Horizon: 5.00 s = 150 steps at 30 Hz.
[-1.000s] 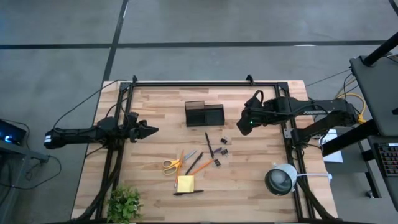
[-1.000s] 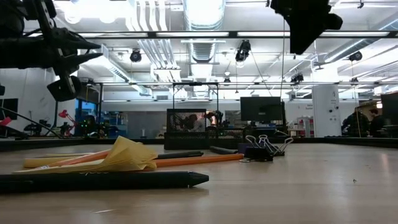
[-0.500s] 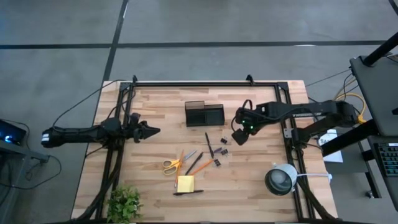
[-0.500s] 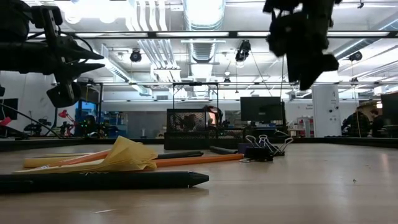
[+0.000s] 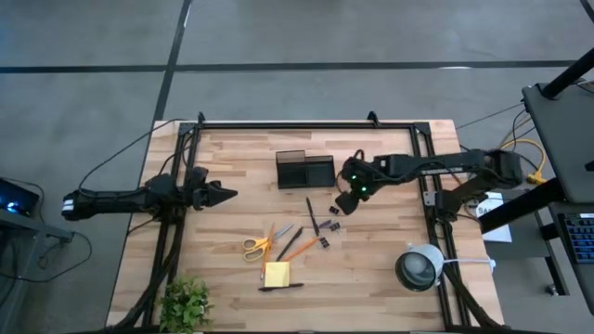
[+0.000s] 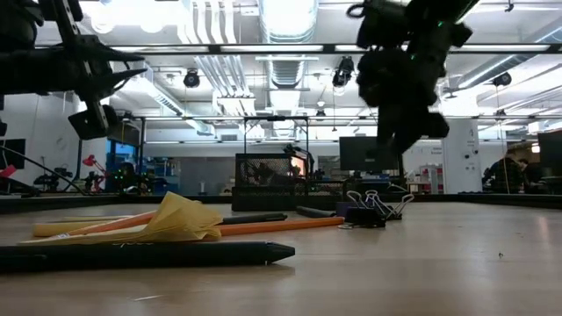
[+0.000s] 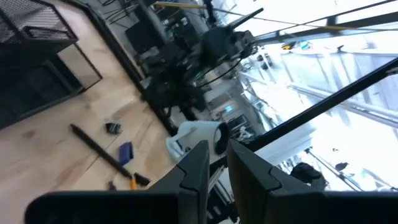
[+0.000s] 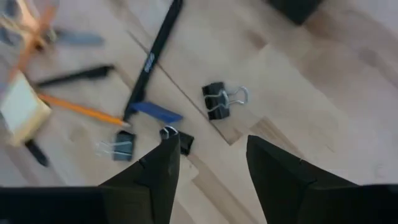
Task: Pick and place office supplies into organizer
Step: Put the top black binder clip into the desk organizer
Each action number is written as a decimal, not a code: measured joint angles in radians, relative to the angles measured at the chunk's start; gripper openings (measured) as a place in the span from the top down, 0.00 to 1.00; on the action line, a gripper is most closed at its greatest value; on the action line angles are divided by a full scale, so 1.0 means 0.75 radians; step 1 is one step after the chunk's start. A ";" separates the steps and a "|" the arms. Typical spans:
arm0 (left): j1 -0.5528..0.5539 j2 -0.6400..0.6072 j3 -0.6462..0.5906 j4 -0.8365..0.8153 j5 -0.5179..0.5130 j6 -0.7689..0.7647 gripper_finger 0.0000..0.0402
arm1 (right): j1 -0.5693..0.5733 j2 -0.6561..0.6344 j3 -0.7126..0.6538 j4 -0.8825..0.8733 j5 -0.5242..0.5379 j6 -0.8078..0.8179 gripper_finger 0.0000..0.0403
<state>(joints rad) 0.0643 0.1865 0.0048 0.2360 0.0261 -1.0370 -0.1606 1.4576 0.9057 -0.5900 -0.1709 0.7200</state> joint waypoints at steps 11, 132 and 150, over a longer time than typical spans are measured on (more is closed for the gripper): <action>0.000 0.004 0.013 0.037 0.001 -0.041 0.89 | -0.010 0.348 0.089 0.046 -0.094 -0.267 0.57; 0.001 0.134 0.005 0.010 0.008 0.041 0.89 | 0.080 0.499 0.439 -0.382 -0.065 -1.254 0.54; 0.000 0.219 0.004 0.011 0.003 0.039 0.89 | 0.119 0.569 0.429 -0.269 -0.168 -1.250 0.55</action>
<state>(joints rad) 0.0643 0.3506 0.0078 0.2443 0.0280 -1.0077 -0.0711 1.8843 1.2274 -0.7915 -0.2970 -0.2171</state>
